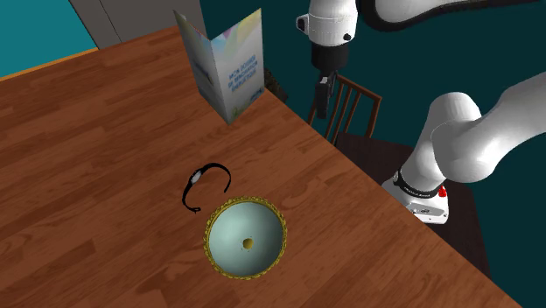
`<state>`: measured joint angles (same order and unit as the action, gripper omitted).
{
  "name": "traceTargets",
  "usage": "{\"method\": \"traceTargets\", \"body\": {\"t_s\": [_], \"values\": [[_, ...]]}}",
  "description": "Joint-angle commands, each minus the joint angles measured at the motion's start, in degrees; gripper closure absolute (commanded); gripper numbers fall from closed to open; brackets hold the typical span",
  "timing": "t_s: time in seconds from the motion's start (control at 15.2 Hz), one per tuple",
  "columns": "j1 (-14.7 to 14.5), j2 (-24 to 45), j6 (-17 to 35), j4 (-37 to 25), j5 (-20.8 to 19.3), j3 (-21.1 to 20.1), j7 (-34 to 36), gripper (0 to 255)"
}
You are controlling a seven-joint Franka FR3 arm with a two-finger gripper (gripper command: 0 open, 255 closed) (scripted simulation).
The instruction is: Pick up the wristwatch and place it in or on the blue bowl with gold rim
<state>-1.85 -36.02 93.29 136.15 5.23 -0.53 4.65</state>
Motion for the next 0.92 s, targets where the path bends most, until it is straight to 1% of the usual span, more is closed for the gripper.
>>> {"method": "traceTargets", "body": {"t_s": [0.0, 0.46, 0.86], "values": [[-0.5, 4.0, 3.5, -1.0, 0.3, -1.4, 1.2, 0], [-1.6, 17.8, 12.9, -6.9, -0.4, -5.7, 5.8, 0], [-2.5, 30.4, 18.5, -15.0, -3.2, -8.6, 10.4, 0]]}}
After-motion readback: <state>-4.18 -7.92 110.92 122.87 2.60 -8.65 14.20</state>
